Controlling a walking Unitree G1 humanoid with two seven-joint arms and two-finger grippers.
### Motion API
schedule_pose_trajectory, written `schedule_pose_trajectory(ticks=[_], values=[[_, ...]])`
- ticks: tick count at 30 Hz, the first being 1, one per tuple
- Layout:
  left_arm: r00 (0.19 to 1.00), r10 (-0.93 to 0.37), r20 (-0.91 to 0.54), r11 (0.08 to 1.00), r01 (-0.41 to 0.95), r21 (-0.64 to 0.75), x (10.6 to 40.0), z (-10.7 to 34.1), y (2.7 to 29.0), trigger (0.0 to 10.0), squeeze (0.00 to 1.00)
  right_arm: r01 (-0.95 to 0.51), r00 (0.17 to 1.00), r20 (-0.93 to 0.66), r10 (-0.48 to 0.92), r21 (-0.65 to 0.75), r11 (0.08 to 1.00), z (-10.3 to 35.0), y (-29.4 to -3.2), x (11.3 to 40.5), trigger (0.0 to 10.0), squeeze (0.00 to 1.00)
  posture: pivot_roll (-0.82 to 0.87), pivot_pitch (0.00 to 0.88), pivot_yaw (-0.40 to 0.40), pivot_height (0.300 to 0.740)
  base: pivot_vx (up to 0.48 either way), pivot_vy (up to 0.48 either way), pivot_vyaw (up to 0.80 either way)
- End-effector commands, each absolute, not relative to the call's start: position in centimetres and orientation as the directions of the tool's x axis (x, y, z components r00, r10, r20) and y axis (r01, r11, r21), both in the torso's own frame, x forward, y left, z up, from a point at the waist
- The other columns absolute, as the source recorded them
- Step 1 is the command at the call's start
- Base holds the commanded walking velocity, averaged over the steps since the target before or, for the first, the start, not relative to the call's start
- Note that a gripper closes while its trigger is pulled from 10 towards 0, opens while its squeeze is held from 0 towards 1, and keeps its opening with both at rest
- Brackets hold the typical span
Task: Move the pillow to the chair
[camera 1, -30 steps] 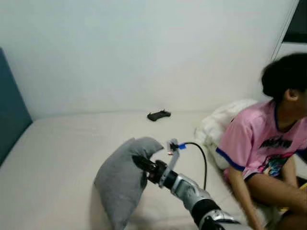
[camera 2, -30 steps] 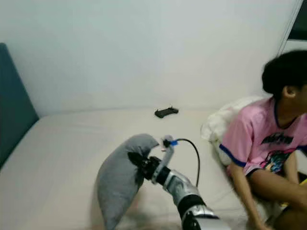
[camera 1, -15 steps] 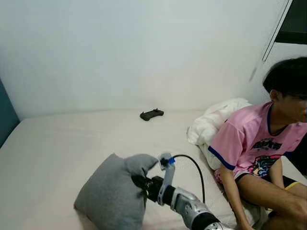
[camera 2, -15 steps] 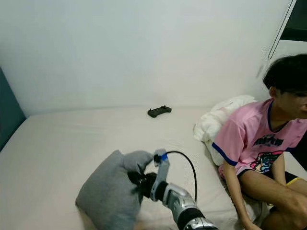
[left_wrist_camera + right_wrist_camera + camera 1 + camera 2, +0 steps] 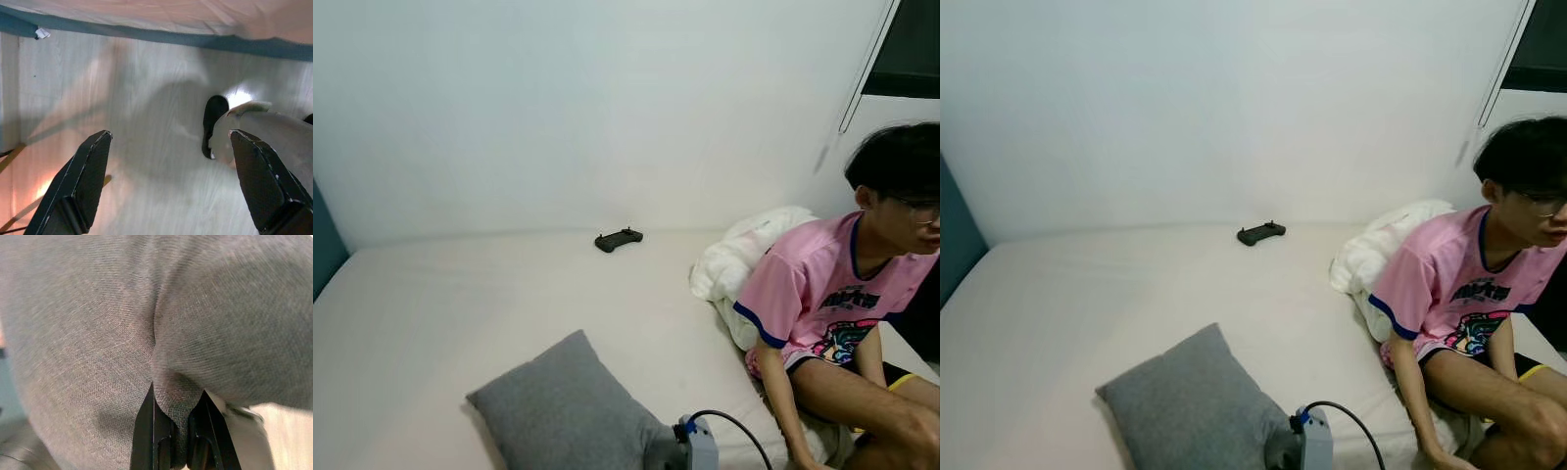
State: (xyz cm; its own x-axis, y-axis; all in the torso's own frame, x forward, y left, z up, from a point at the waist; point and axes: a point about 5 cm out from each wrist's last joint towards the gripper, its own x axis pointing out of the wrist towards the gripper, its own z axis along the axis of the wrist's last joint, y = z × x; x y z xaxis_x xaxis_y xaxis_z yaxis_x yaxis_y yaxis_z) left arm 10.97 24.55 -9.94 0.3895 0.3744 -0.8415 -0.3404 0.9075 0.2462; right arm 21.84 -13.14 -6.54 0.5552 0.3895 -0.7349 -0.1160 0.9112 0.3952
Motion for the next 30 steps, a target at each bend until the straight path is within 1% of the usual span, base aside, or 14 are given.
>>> schedule_pose_trajectory(ticks=[1, 2, 3, 4, 6, 14, 26, 27, 30], values=[[0.39, 0.357, -0.849, 0.916, -0.325, 0.236, 11.2, -10.0, 24.1, 10.0, 0.0, -0.037, 0.493, -0.821, 0.287, 0.31, 0.95, -7.9, -15.2, 19.7, 10.0, 0.0, 0.1, 0.003, -0.093, 0.731, 0.0, 0.0, -0.73], [0.392, 0.355, -0.849, 0.916, -0.326, 0.233, 11.3, -10.0, 24.0, 10.0, 0.0, -0.014, 0.462, -0.86, 0.219, 0.239, 0.971, -8.4, -16.3, 18.7, 10.0, 0.0, 0.1, 0.0, -0.099, 0.731, 0.0, 0.0, -0.76], [0.392, 0.355, -0.849, 0.916, -0.326, 0.233, 11.3, -10.0, 24.0, 10.0, 0.0, -0.014, 0.462, -0.86, 0.219, 0.239, 0.971, -8.4, -16.3, 18.7, 10.0, 0.0, 0.1, 0.0, -0.099, 0.731, 0.0, 0.0, -0.76], [0.396, 0.352, -0.848, 0.917, -0.329, 0.227, 11.5, -10.0, 23.9, 10.0, 0.0, 0.003, 0.421, -0.897, 0.131, 0.146, 0.989, -9.0, -17.6, 17.4, 10.0, 0.0, 0.1, 0.0, -0.102, 0.731, 0.0, 0.0, -0.76], [0.398, 0.351, -0.848, 0.917, -0.329, 0.225, 11.6, -10.0, 23.8, 10.0, 0.0, 0.003, 0.408, -0.908, 0.1, 0.111, 0.994, -9.2, -18.0, 17.0, 10.0, 0.0, 0.1, 0.0, -0.104, 0.731, 0.0, 0.0, -0.76], [0.396, 0.346, -0.851, 0.919, -0.326, 0.222, 11.6, -10.0, 23.7, 10.0, 0.0, 0.015, 0.413, -0.909, 0.056, 0.068, 0.998, -9.1, -18.7, 17.1, 10.0, 0.0, 0.09, 0.0, -0.098, 0.731, 0.0, 0.0, -0.76], [0.395, 0.345, -0.852, 0.919, -0.328, 0.22, 11.6, -10.0, 23.7, 10.0, 0.0, 0.012, 0.422, -0.906, 0.018, 0.026, 1.0, -8.9, -18.8, 17.6, 10.0, 0.0, 0.1, 0.0, -0.098, 0.731, 0.0, 0.0, -0.76], [0.392, 0.346, -0.853, 0.917, -0.333, 0.219, 11.4, -10.1, 23.7, 10.0, 0.0, 0.009, 0.413, -0.911, -0.007, -0.003, 1.0, -9.0, -19.1, 17.4, 10.0, 0.0, 0.1, 0.0, -0.098, 0.731, 0.0, 0.0, -0.76], [0.389, 0.346, -0.854, 0.916, -0.335, 0.219, 11.3, -10.1, 23.7, 10.0, 0.0, 0.006, 0.406, -0.913, -0.032, -0.032, 0.999, -9.0, -19.5, 17.2, 10.0, 0.0, 0.1, 0.004, -0.101, 0.731, 0.0, 0.0, -0.76]])
